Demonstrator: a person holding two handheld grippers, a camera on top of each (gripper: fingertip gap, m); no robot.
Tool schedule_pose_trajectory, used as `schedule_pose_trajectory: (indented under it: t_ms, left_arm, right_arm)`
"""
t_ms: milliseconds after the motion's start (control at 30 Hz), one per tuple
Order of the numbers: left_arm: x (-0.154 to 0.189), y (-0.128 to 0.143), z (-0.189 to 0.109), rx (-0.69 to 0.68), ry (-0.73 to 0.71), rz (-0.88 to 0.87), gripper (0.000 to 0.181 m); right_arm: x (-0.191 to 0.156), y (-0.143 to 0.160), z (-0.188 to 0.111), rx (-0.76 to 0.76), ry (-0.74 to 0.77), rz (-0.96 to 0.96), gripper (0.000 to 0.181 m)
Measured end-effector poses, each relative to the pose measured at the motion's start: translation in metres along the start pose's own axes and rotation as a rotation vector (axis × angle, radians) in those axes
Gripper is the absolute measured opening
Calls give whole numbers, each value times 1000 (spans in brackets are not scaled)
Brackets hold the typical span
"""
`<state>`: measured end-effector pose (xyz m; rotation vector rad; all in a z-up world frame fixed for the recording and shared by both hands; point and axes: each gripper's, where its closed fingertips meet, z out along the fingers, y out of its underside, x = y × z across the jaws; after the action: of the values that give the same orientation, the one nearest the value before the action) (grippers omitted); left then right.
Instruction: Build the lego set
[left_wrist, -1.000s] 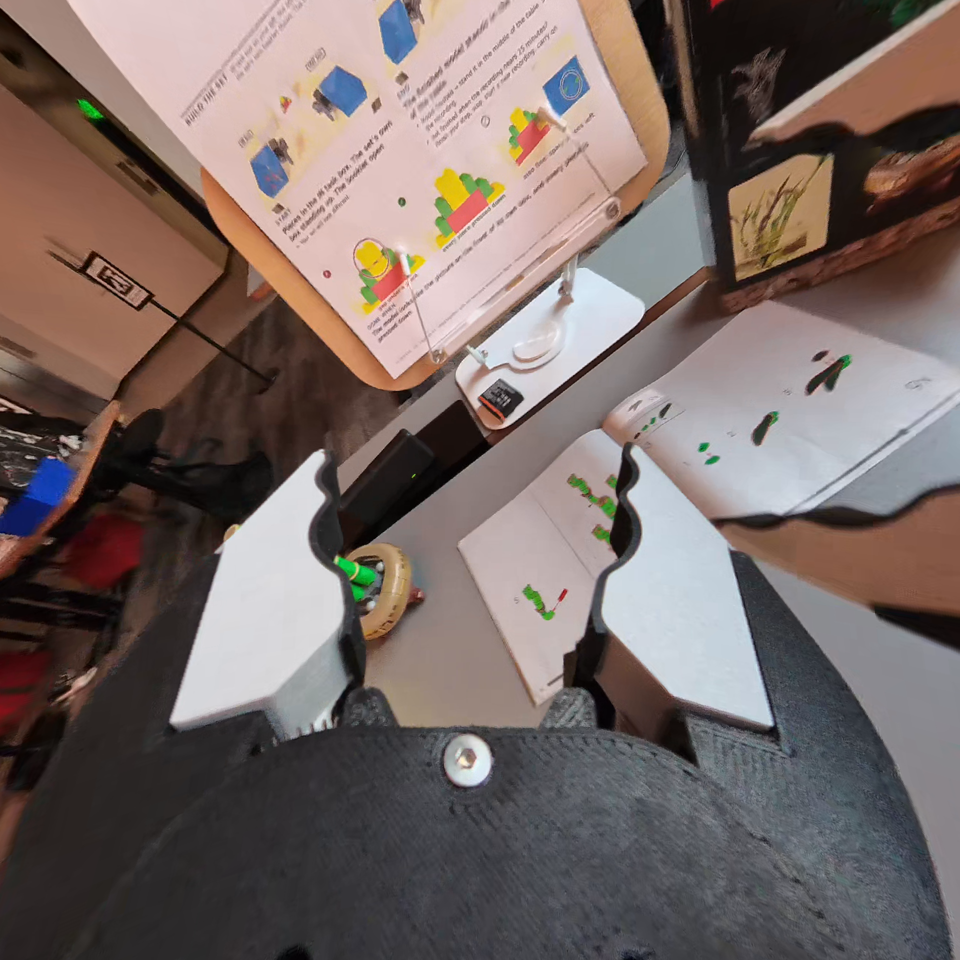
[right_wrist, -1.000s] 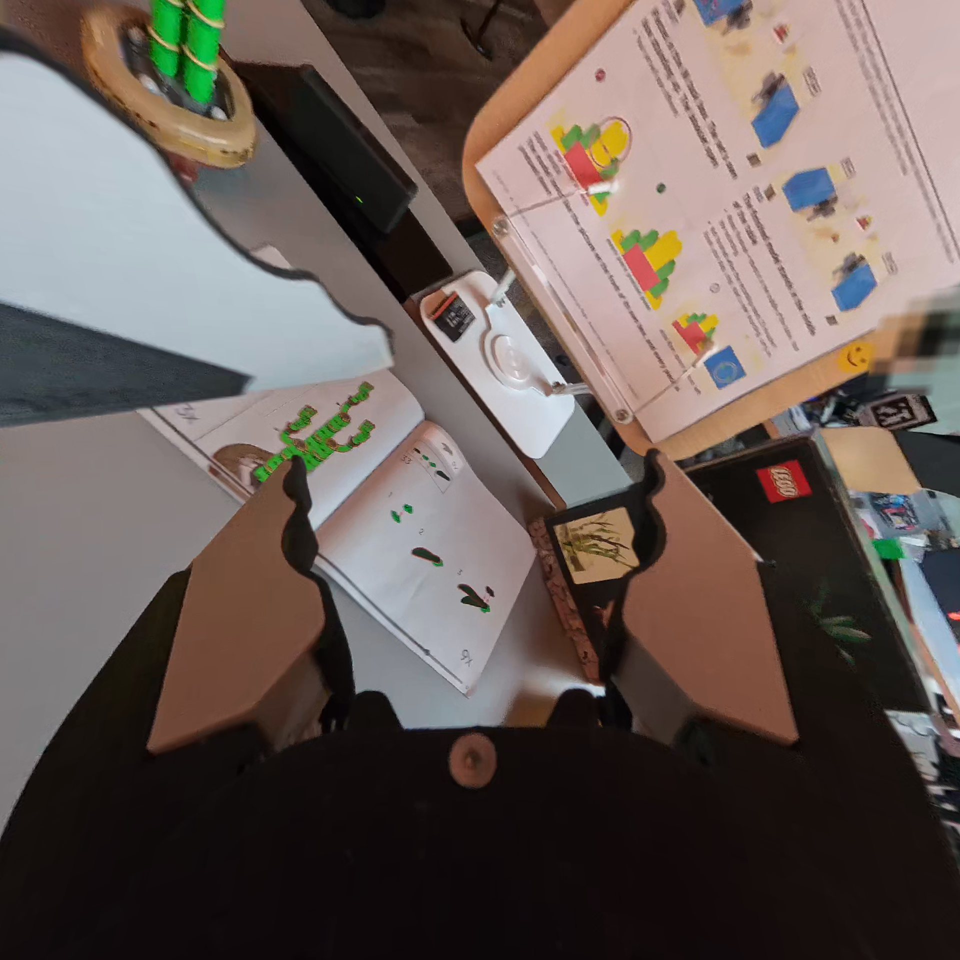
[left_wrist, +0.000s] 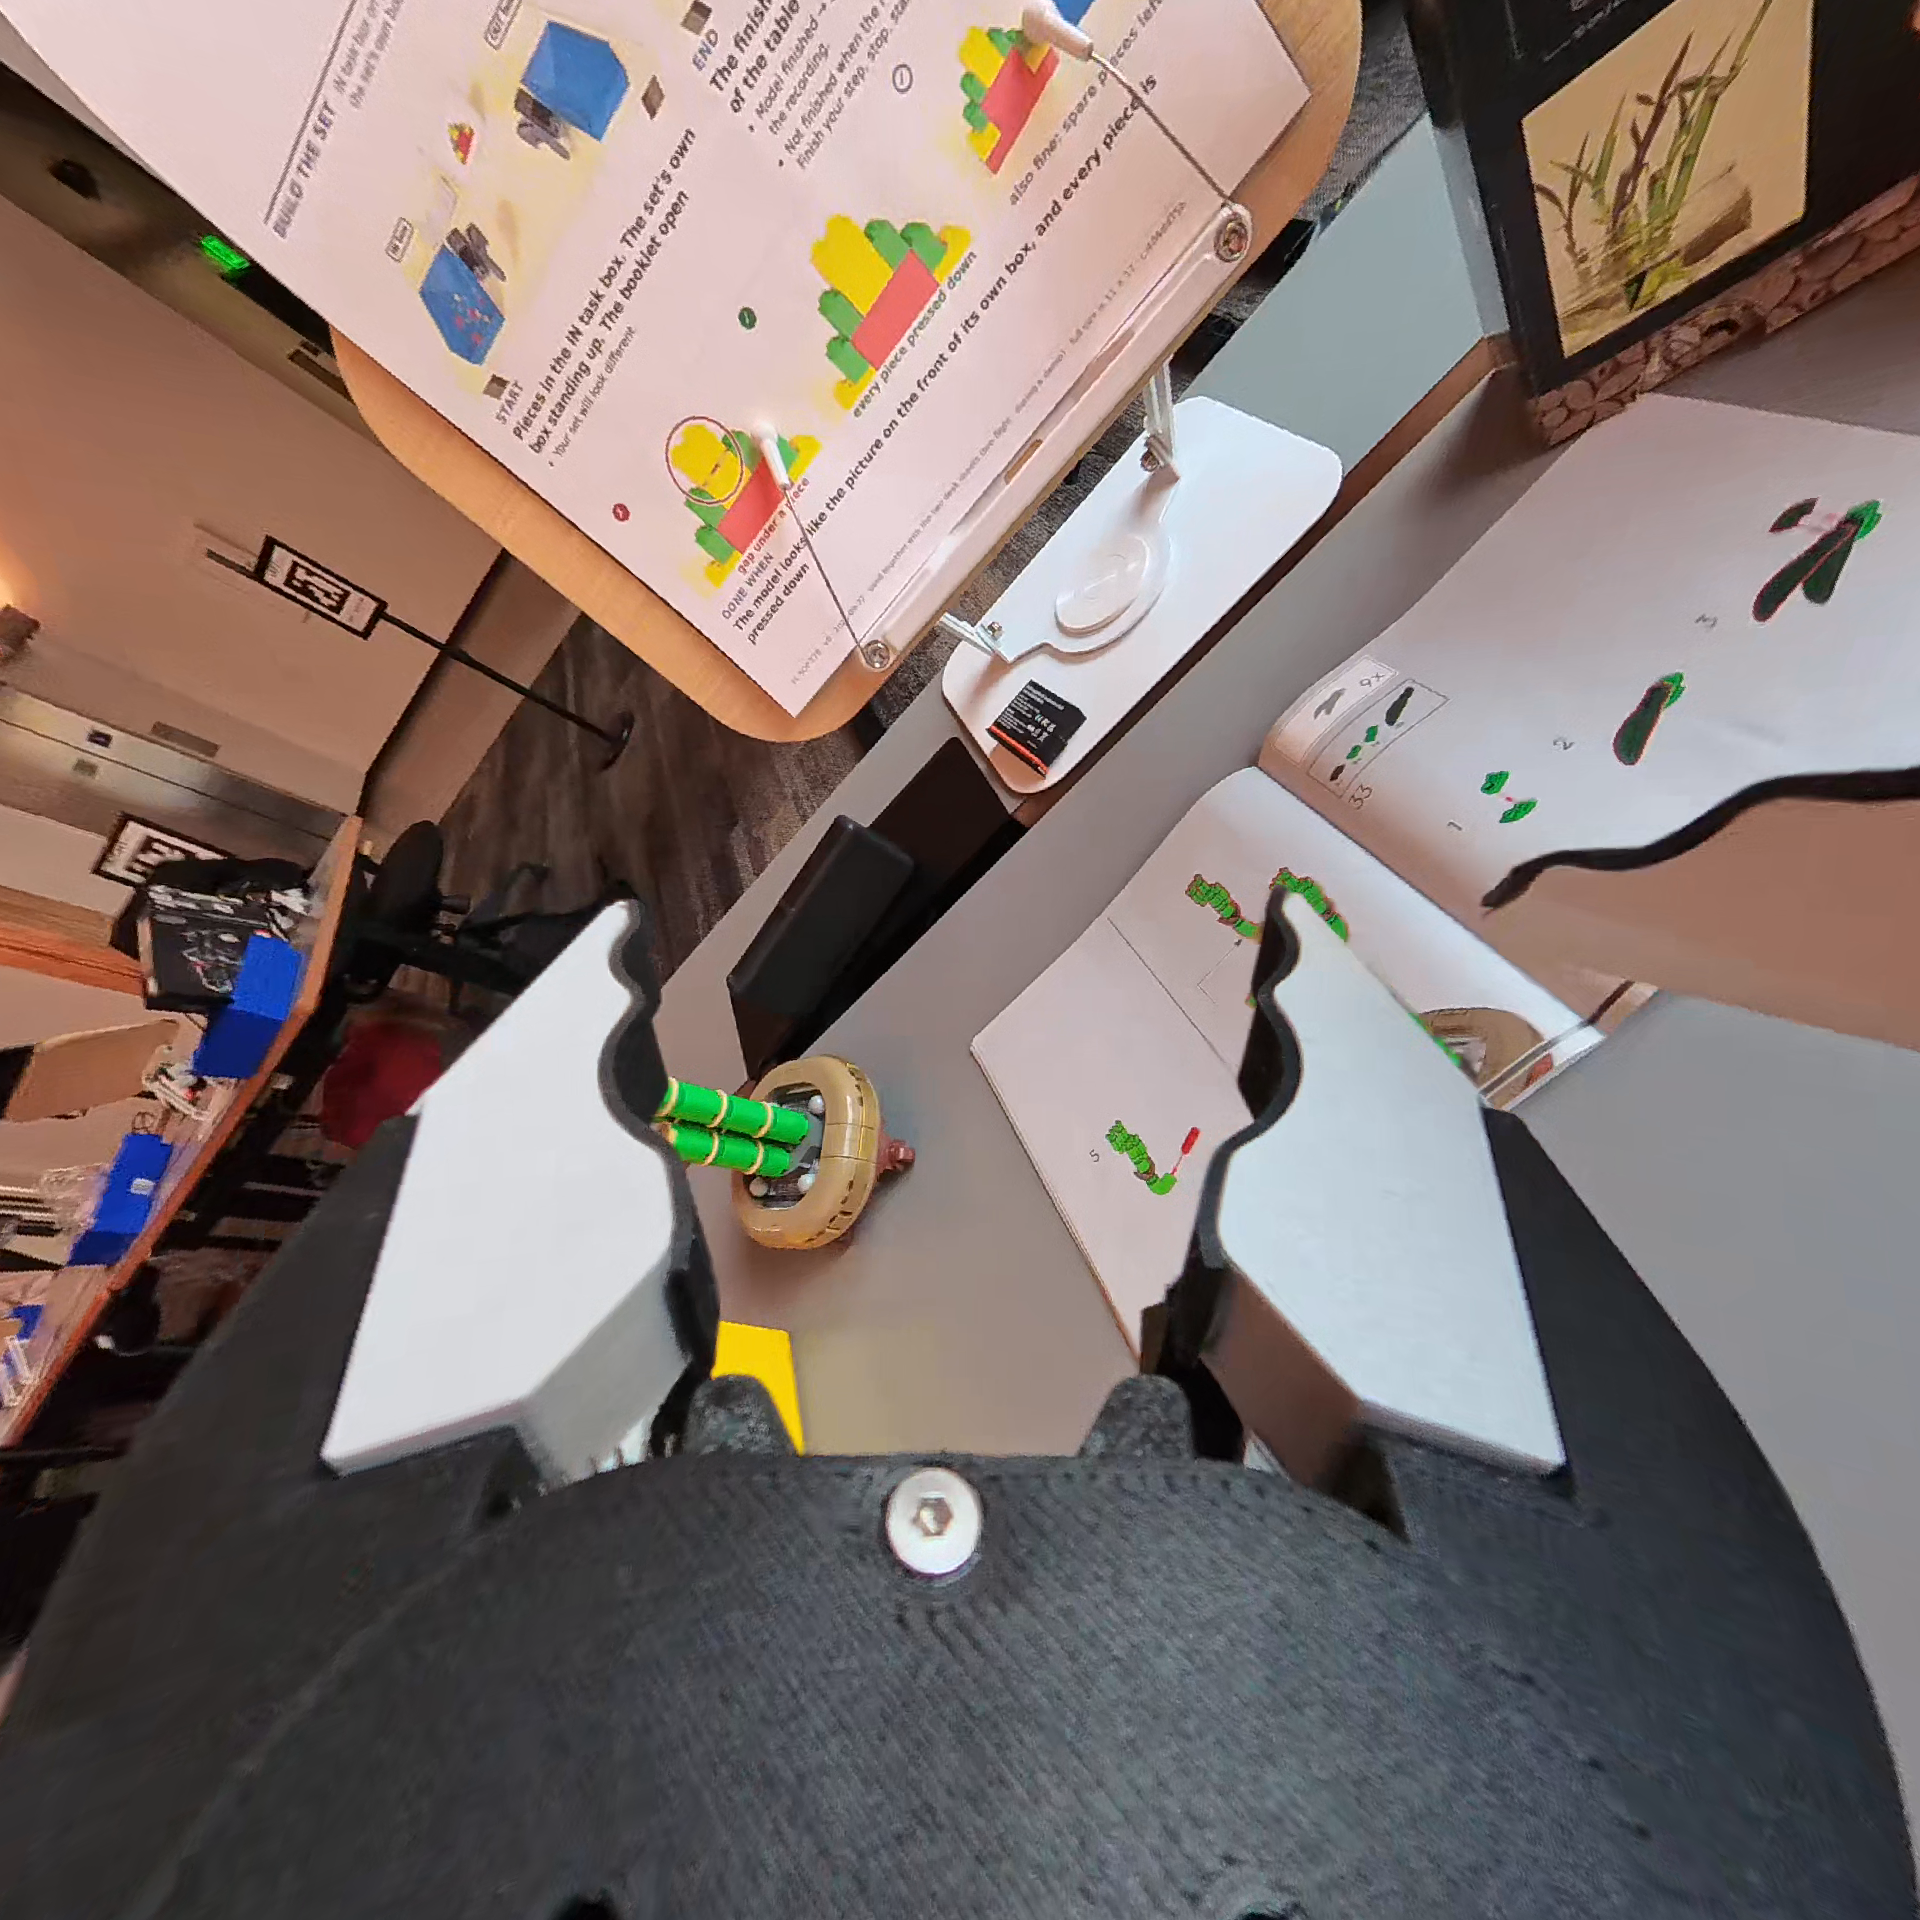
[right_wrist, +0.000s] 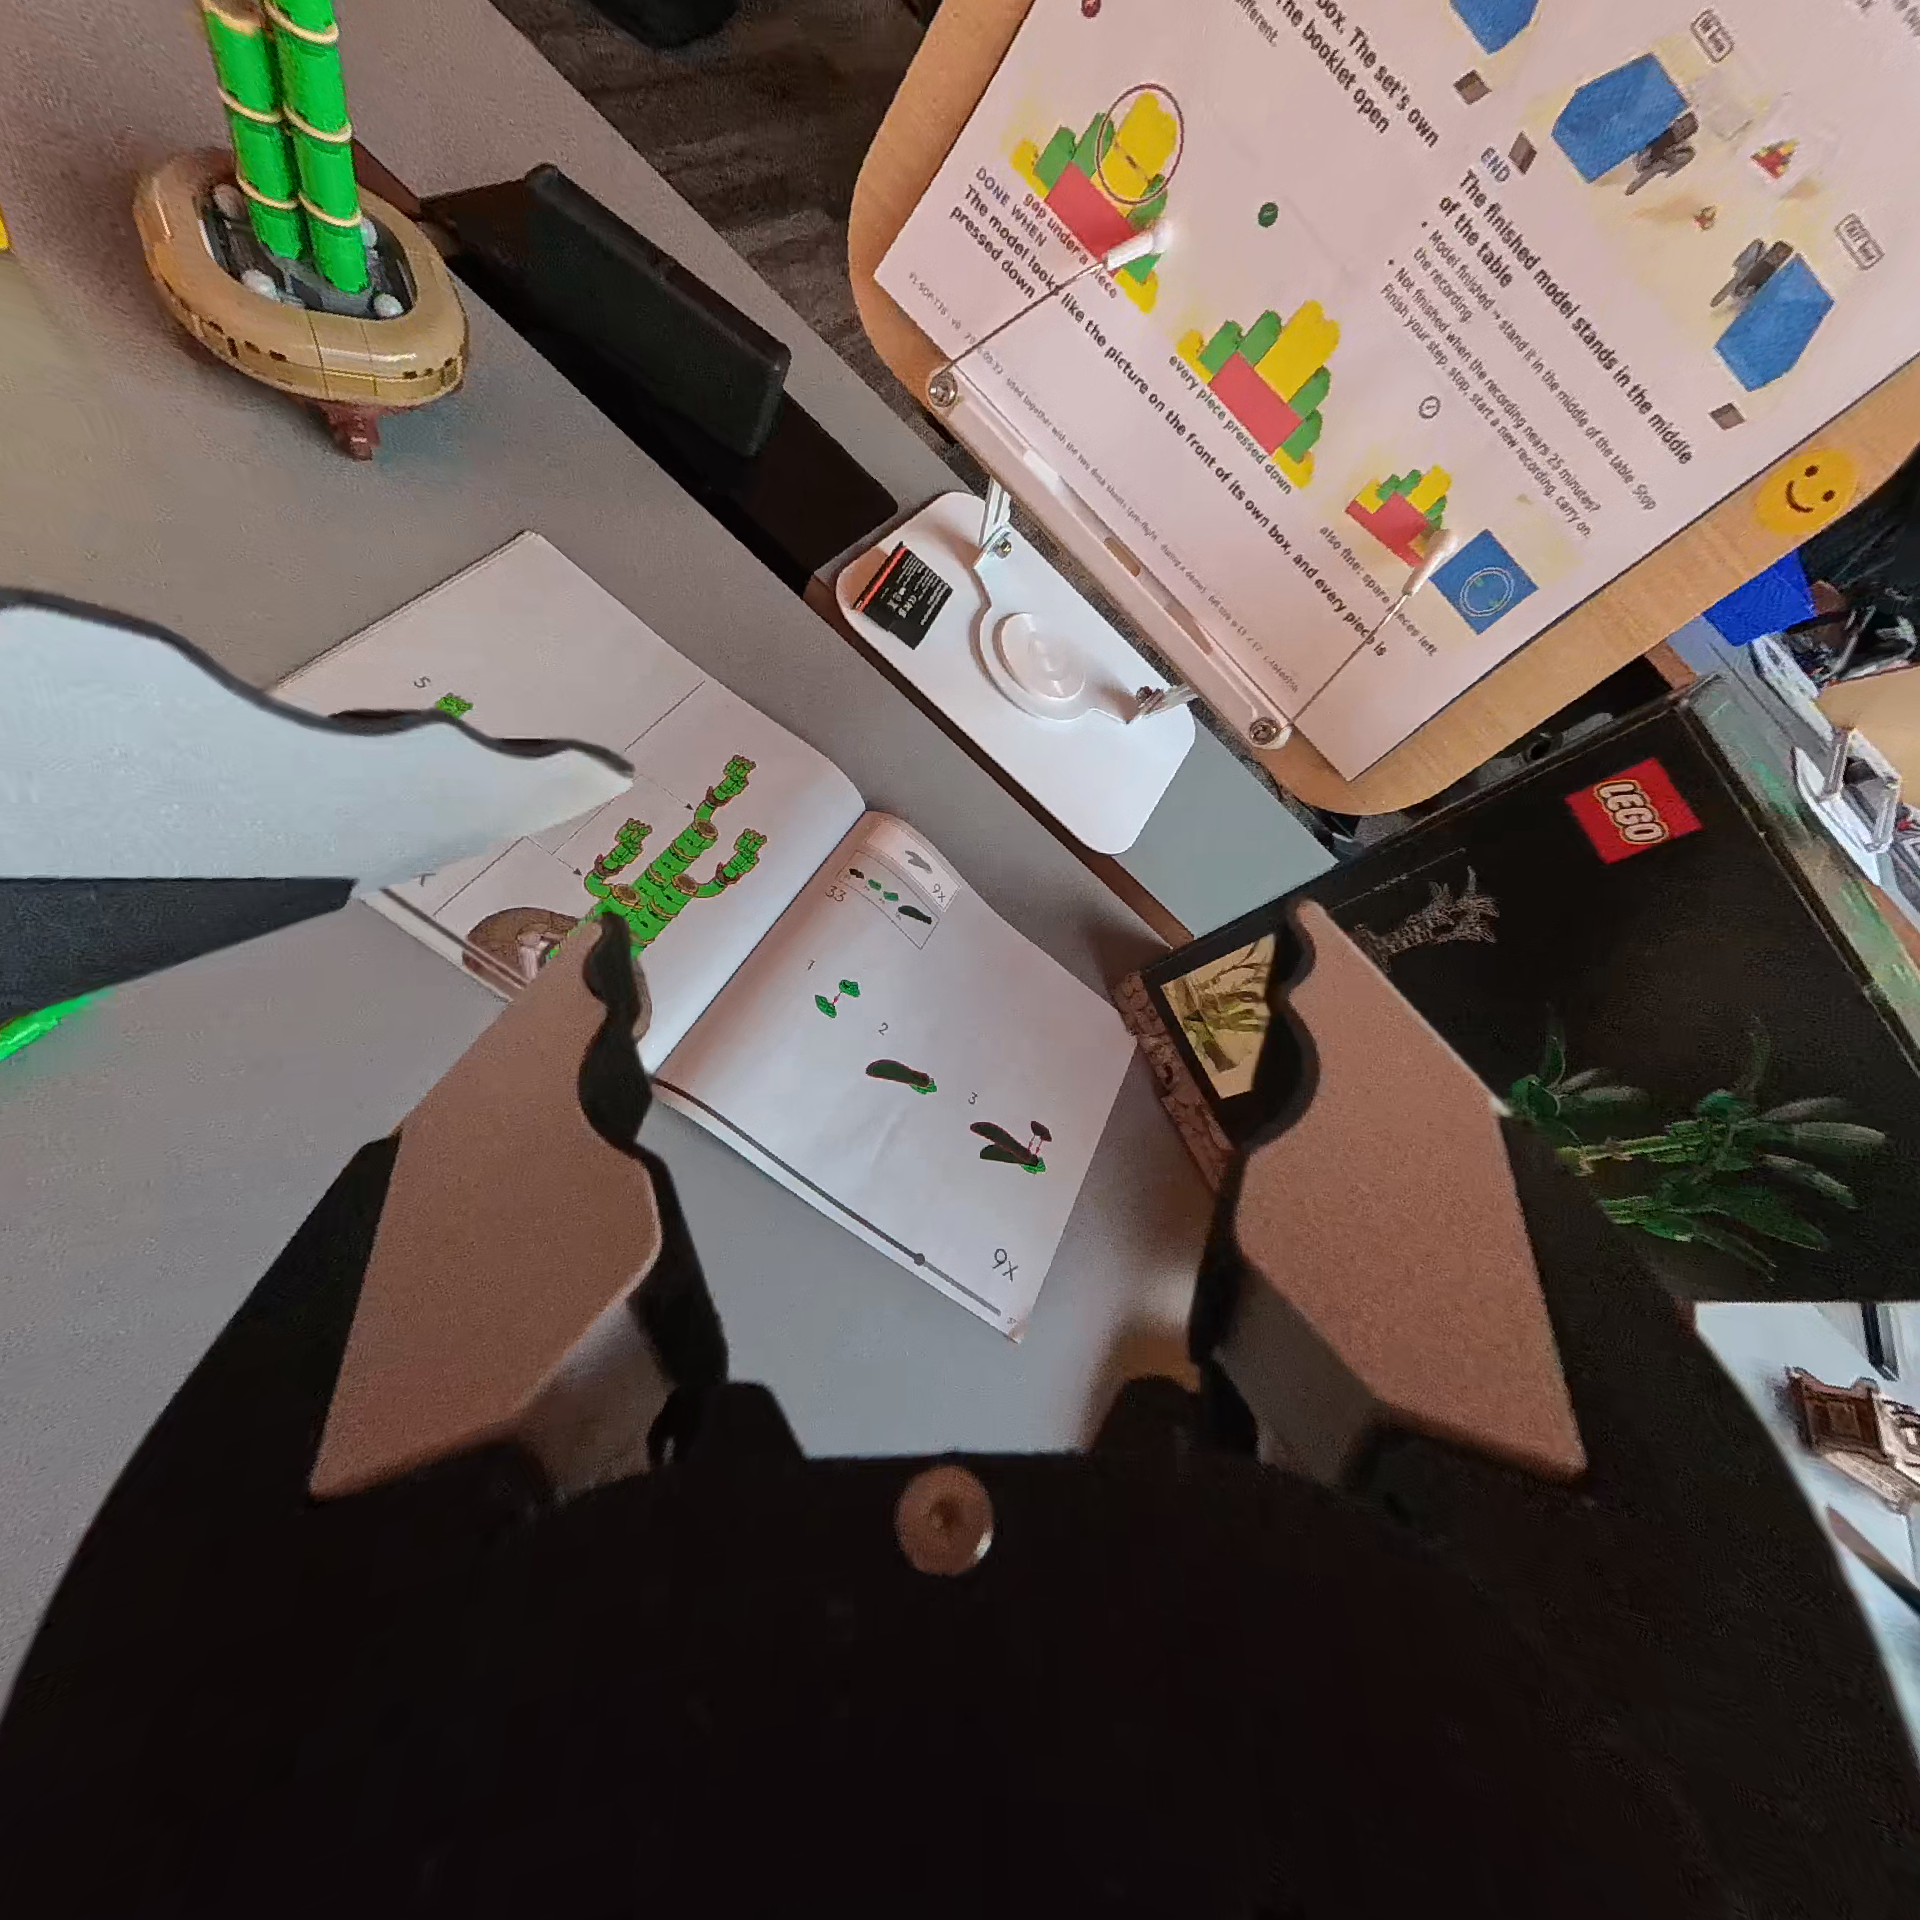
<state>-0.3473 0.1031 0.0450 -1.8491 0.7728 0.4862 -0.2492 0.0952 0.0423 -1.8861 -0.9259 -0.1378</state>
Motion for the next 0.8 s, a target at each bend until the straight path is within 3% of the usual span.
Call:
schedule_pose_trajectory:
  t_ms: [267,433,567,667,800]
  left_arm:
    - [5,-10,-3,53,90,-113,115]
    - [7,-21,-13,94,38,-31,111]
    - [10,-21,-15,101,137,-164,117]
    - [-1,-18,-15,101,92,-122,110]
    - [8,-20,-18,99,138,-118,109]
  right_arm:
    - [2,-2,-4,27,24,-104,121]
    - [13,2,-3,15,41,-71,120]
    - [7,-2,-8,10,91,-206,119]
    - [-5,-8,-6,41,41,-179,116]
    - [1,-7,-10,35,39,-93,116]
